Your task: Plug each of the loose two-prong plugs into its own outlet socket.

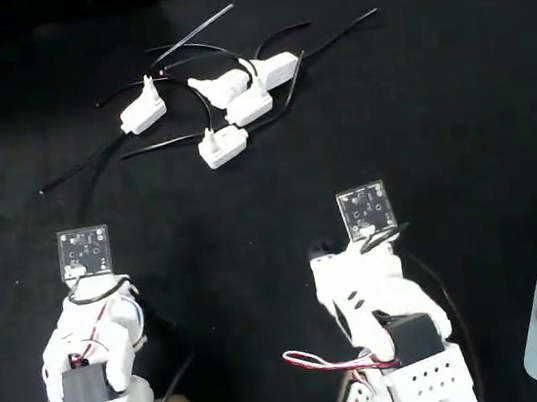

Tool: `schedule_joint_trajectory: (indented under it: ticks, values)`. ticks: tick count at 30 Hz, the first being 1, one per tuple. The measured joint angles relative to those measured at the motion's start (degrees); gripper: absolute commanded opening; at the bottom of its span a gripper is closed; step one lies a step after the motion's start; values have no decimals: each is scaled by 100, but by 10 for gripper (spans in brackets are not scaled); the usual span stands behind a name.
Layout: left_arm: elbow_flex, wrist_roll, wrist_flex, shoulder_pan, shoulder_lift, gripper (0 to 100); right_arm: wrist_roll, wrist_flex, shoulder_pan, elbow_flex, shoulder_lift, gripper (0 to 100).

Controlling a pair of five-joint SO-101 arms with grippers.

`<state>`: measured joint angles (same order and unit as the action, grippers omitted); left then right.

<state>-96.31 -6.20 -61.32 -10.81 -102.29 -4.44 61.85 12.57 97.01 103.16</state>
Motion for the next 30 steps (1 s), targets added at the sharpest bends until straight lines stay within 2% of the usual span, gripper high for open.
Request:
schedule_joint_trajectory:
  ticks: [5, 10, 14, 30]
  values:
    - [0, 0, -158, 281, 0, 30, 0, 290, -413, 0, 0, 22]
    - [0, 9, -290, 273, 0, 30, 0, 809, -818, 0, 9, 18]
    - [0, 18, -299, 273, 0, 30, 0, 1152, -835, 0, 9, 18]
    - [0, 18, -299, 273, 0, 30, 0, 1178, -870, 0, 9, 18]
